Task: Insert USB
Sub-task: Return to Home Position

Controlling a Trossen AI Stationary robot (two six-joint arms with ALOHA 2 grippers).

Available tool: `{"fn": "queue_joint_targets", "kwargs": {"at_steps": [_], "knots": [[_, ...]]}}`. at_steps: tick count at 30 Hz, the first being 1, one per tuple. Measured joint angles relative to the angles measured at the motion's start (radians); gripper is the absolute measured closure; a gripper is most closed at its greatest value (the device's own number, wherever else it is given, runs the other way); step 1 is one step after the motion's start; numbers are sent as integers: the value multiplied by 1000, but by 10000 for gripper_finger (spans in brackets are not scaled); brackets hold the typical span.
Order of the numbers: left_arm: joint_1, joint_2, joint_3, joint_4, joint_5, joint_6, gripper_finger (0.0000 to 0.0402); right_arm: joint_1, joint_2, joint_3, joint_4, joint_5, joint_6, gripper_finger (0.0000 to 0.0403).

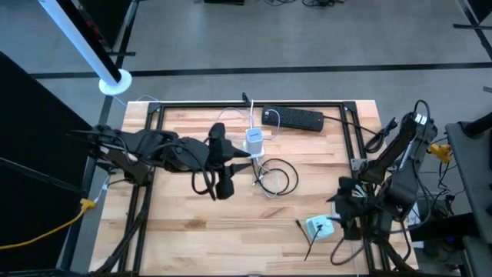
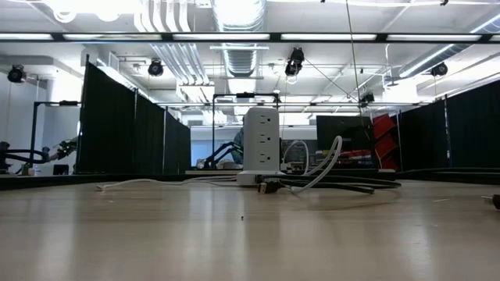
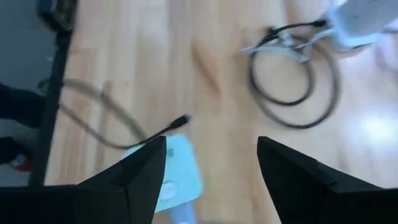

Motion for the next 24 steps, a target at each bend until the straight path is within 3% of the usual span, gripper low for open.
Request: {"fn": "queue_joint_targets", "kwargs": {"at_steps": [6,16,20,24], "knots": [[37,-135,-174,30,0,6,300,-207,-4,89,16,-63,-225,182],[135,-523,-709,366,0,5,300,-608,-4,151,259,-291,-564,183],[193,-649,-813,414,2,7,300,-777,-2,150,424,-413,-621,189],[254,-758,-845,397,95,18,299,-873,-10,150,570,-451,-610,202]]}}
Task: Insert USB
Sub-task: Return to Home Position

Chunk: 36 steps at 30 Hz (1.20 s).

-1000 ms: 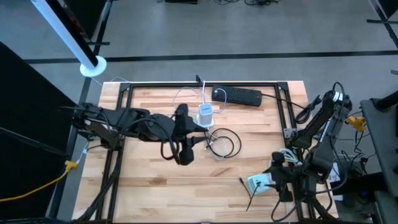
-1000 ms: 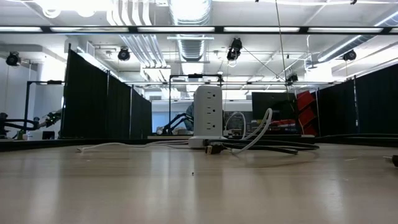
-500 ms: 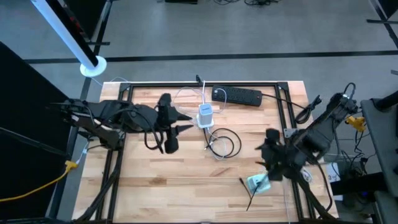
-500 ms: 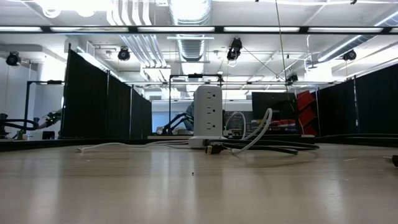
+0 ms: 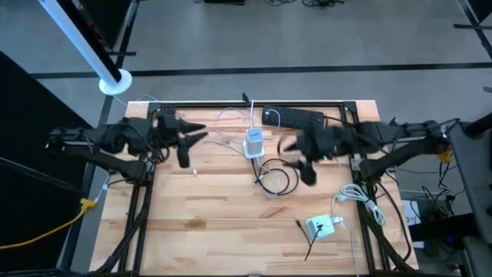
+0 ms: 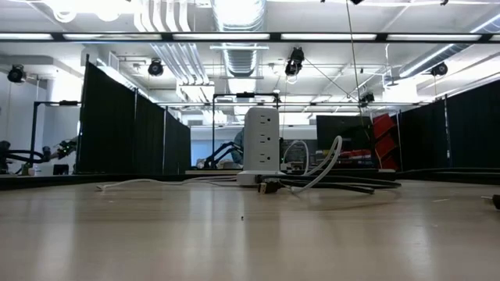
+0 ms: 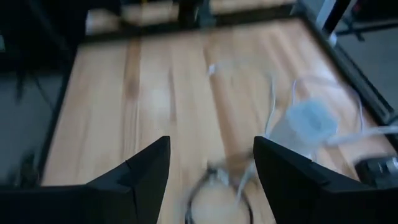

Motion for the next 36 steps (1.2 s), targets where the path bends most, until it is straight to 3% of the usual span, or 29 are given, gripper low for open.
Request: {"fn": "queue_joint_targets", "kwargs": {"at_steps": [7,19,23,30,36], "knots": [[26,-157,-29,-88,44,13,300,-11,-81,-30,11,119,35,236],[28,-321,-145,-71,44,32,300,-11,-294,-177,24,185,81,311],[28,-369,-246,19,45,25,303,-11,-395,-292,87,221,84,343],[28,-439,-436,230,123,82,335,-11,-567,-555,362,225,72,396],[32,-469,-573,279,121,55,375,-11,-667,-732,450,259,84,396]]}}
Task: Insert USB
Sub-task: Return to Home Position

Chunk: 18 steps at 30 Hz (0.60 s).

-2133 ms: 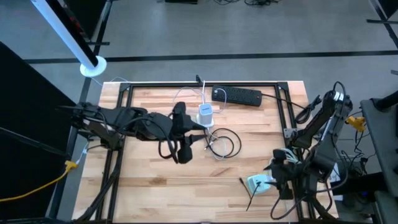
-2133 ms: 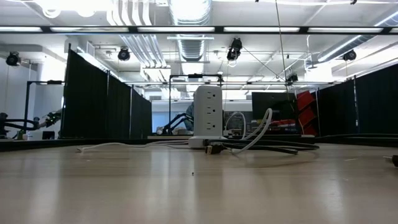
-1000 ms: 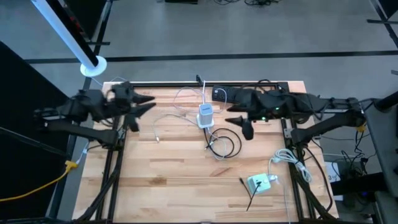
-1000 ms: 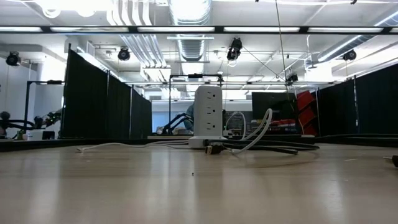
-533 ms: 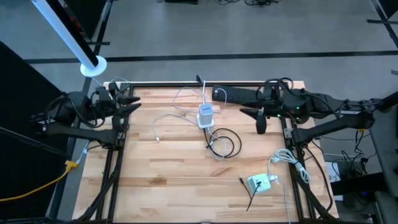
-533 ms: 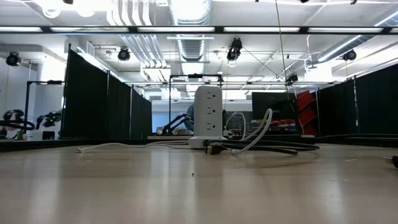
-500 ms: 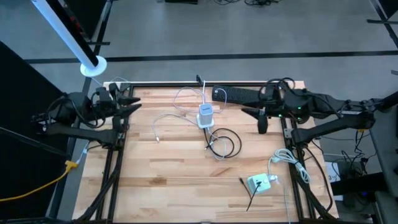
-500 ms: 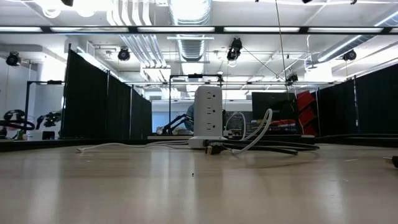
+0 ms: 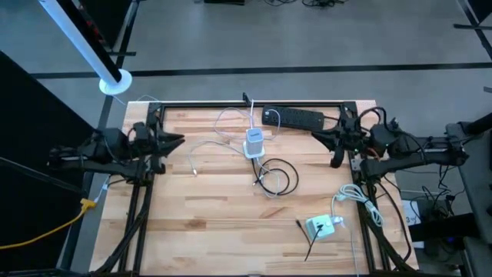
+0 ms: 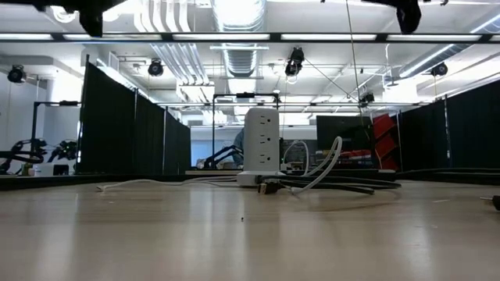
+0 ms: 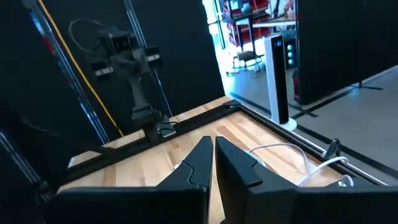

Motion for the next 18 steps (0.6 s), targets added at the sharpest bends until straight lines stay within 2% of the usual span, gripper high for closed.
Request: {"fn": "queue_joint_targets", "kwargs": {"at_steps": [9,12,18], "knots": [[1,-18,-221,122,-6,-107,400,0,-49,-242,201,2,9,396],[1,-18,-257,97,-6,-130,396,0,-49,-281,187,2,42,396],[1,-5,-271,22,-7,-74,396,1,-41,-299,112,1,31,396]]}}
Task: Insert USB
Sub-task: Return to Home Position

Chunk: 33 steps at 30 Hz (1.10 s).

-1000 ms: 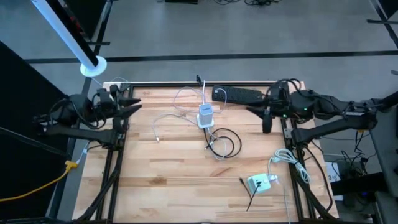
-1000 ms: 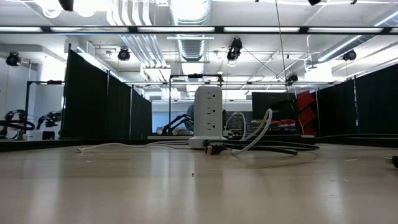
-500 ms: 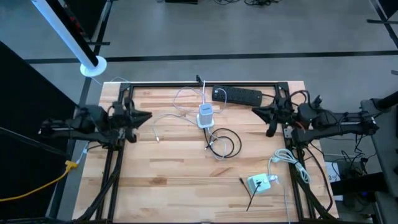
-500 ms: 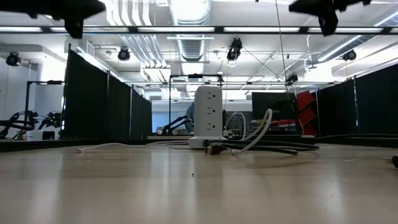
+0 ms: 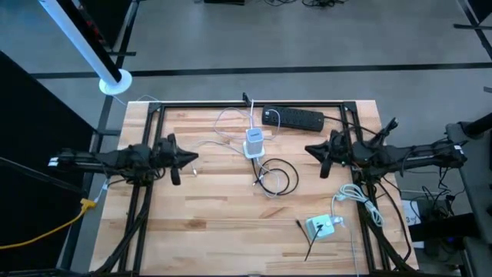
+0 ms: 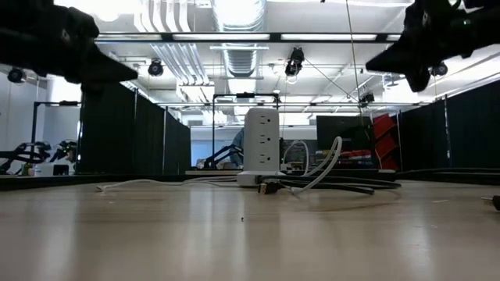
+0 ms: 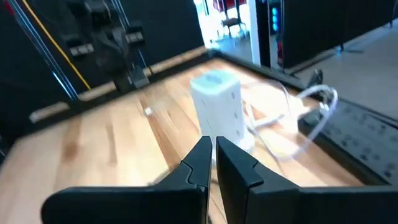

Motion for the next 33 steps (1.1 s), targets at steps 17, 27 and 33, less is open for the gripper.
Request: {"fn": "queue_joint_targets", "kwargs": {"at_steps": [17,27,33], "knots": [[-3,-223,-1,-31,-95,178,395,-1,-273,-295,448,-153,-156,396],[-5,-291,-72,-110,-52,202,395,-7,-407,-294,222,-238,-131,396],[-4,-259,-174,150,-40,256,395,-7,-395,-294,167,-252,-175,396]]}}
